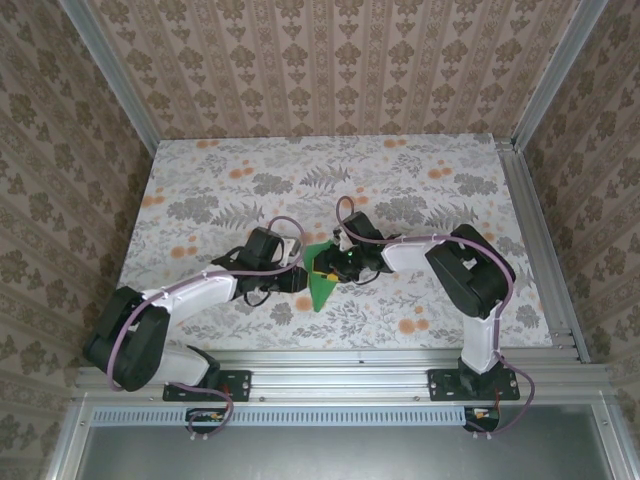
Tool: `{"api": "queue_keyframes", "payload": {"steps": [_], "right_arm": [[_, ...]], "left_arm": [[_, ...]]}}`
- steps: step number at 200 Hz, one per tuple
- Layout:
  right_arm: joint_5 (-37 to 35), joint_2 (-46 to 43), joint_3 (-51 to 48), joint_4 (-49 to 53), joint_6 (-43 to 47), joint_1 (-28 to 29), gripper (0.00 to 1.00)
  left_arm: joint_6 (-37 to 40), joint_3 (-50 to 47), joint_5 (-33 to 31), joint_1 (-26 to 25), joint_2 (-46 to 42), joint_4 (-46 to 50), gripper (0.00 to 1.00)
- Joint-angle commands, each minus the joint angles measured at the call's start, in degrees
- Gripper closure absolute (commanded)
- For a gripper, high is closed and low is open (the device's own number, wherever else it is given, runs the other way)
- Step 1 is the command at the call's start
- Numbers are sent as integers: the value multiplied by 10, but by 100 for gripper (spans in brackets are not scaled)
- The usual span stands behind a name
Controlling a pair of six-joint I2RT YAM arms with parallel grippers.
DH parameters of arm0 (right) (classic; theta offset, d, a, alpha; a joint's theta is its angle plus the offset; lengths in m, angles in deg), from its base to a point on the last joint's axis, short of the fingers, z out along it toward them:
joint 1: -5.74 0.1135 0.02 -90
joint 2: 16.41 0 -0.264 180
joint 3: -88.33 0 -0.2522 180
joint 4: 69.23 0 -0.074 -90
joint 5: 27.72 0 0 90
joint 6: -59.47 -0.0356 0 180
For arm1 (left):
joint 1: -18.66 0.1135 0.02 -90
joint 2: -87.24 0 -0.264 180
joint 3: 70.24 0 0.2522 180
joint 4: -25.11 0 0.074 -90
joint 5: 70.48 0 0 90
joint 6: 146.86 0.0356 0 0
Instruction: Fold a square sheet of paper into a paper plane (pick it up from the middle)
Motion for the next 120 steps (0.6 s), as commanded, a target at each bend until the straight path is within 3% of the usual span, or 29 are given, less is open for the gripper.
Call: {"api": "queue_keyframes", "payload": {"steps": [1,86,120], "right_arm": [[-40,-50,-7,54,24,0,56],[-20,-61,-57,-11,-28,-20,57],[1,-35,-47,-42,-37,-20,57]], "left_arm": [[11,10,23,1,13,4,71],[-3,45,45,1,87,-56,69],[6,50,43,1,120,-57,74]]}}
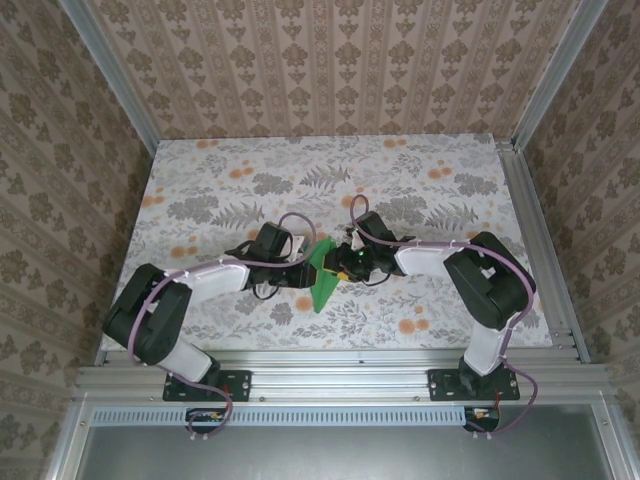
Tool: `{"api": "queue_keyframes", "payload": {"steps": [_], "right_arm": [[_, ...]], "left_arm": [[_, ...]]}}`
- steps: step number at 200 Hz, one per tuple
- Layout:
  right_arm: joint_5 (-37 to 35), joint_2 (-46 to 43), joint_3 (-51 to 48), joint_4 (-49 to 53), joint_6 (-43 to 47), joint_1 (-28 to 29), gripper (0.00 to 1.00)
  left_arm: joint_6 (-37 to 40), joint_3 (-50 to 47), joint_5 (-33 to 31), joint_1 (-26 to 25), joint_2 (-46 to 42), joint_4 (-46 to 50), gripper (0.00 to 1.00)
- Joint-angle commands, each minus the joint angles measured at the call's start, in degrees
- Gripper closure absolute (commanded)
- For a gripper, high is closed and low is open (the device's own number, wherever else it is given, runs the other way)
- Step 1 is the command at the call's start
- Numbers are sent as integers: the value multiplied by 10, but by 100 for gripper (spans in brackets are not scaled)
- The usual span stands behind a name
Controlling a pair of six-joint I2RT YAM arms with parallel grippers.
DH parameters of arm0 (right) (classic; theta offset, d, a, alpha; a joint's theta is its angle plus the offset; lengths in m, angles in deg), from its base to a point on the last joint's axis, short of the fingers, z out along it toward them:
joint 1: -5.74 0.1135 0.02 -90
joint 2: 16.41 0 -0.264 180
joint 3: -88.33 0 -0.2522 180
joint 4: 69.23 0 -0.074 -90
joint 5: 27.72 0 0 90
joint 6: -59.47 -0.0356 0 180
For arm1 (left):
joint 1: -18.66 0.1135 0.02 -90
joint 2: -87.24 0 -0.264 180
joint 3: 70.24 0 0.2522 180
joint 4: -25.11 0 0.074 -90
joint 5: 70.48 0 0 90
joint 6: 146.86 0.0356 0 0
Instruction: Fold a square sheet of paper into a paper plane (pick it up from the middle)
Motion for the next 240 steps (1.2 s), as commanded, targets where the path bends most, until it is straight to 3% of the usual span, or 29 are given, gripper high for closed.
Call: {"api": "queue_keyframes", "payload": {"steps": [1,24,84,122,164,240], "right_arm": [[24,25,5,-33,-15,-2,57],[36,41,11,-52,-24,-1,57],[53,68,33,-66,-28,10,58],[23,65,47,-12,-11,15,58],[2,44,51,25,4,15,57],[39,57,58,-39,-32,18,55]], "left_arm": [[6,12,9,1,19,-7,74],[11,9,3,2,26,-4,83],[15,-1,7,4,32,-6,90],[7,-20,17,15,11,-16,95],[-10,-43,64,39,-9,-51,99],[-24,-63,112,66,-13,-90,100]]}}
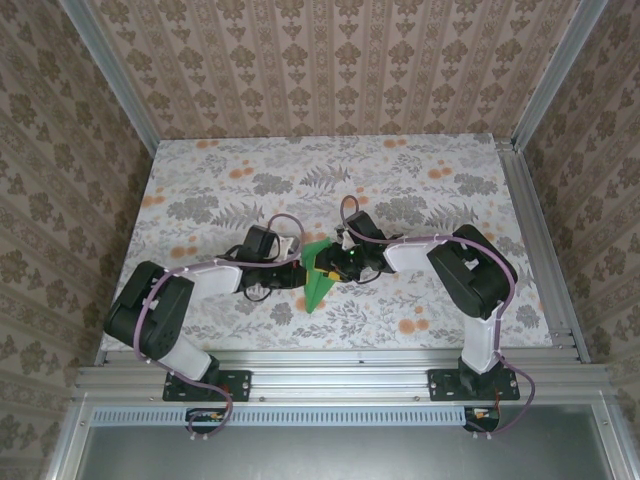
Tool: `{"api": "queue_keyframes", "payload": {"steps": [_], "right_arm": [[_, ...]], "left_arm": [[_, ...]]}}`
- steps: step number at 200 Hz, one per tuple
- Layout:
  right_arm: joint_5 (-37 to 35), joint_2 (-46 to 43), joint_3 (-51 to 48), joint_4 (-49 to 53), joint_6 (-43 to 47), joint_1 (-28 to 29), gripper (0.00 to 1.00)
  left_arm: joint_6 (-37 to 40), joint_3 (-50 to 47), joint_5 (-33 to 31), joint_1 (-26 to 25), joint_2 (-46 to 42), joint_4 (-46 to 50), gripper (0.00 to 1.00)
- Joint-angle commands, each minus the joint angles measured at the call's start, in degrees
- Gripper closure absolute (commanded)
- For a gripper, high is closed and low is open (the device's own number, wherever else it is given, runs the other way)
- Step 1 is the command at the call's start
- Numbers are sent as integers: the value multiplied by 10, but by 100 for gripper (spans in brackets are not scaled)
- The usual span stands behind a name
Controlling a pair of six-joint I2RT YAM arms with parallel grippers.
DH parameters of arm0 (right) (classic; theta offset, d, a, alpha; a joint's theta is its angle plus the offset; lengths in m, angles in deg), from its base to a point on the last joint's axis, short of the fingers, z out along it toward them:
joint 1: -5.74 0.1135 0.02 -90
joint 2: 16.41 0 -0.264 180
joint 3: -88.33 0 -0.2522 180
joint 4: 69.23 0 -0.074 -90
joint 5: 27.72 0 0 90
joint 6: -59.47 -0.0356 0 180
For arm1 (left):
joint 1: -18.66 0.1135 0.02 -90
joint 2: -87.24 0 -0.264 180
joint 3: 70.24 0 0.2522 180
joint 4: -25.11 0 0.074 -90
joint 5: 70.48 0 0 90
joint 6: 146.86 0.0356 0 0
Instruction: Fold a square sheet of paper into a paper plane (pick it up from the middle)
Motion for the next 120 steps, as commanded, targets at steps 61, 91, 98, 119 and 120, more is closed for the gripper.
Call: {"api": "queue_keyframes", "payload": {"steps": [61,91,98,119,120], "right_arm": [[28,10,31,-47,-29,10,56],[29,23,45,-37,-22,17,57],[28,24,51,-27,-14,19,57],[16,28,53,-2,1,22,58],[16,28,53,-1,2,22,58]], "left_arm": [[-16,-29,39,29,-17,-43,100],[-16,-32,58,32,-20,-44,100],[-16,-33,59,31,-21,-45,100],[-14,-36,60,51,-22,-44,100],[-14,-37,61,51,-22,-44,100]]}}
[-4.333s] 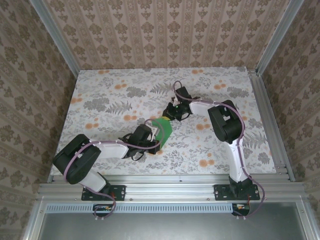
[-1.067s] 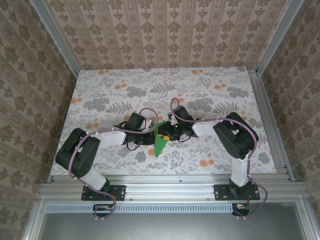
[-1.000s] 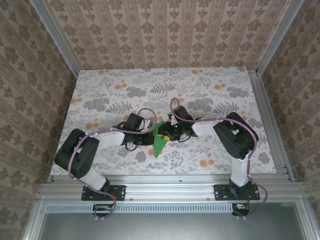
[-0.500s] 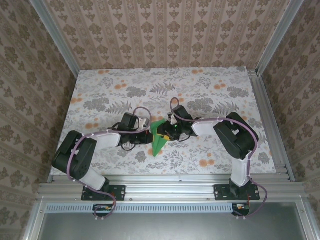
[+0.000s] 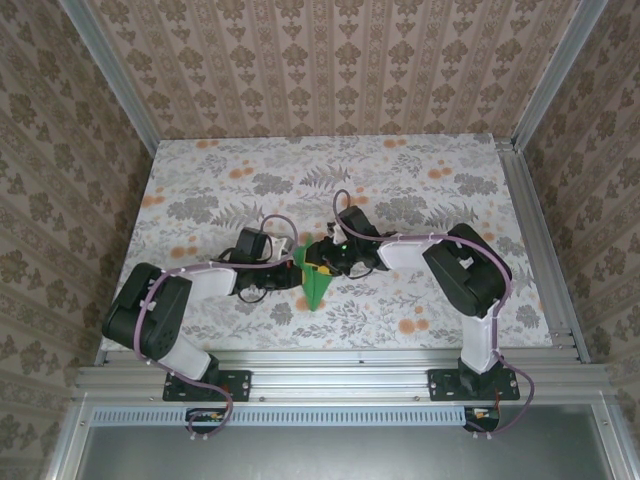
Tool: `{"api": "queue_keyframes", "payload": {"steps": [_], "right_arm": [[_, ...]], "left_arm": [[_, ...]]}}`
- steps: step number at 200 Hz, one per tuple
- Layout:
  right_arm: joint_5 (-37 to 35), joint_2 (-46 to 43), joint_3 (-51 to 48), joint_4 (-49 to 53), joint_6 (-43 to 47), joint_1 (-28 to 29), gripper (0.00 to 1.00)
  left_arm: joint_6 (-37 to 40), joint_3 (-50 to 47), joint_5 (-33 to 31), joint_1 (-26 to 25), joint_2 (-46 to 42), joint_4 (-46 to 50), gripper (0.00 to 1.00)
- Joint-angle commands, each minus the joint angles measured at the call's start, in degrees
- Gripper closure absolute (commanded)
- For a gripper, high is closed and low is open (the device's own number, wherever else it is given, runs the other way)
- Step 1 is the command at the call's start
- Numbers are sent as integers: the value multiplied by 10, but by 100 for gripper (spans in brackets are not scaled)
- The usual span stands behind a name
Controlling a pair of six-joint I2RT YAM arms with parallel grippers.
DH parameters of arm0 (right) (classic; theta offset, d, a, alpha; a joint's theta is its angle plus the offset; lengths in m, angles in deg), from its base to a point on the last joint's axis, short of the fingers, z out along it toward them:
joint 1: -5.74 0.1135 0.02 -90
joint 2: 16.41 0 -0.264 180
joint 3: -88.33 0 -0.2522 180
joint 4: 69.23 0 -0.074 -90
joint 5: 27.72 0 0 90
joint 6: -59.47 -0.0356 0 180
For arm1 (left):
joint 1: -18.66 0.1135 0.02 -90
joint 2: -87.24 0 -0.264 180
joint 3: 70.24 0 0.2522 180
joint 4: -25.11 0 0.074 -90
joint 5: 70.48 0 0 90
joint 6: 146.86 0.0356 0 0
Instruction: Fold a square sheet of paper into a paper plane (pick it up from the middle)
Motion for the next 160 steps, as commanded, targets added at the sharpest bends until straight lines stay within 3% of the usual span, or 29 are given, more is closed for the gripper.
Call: {"api": "queue_keyframes", "payload": {"steps": [1,125,160], "right_arm": [[0,10,15,32,16,6,58],[-4,37,33,20,21,8,64],[-1,39,32,12,23,9,71]], "left_arm": [[-4,-9,20,16,-16,-11,100],[-9,-25,25,31,-20,-25,100],[-8,-31,22,35,-21,-25,98]]}}
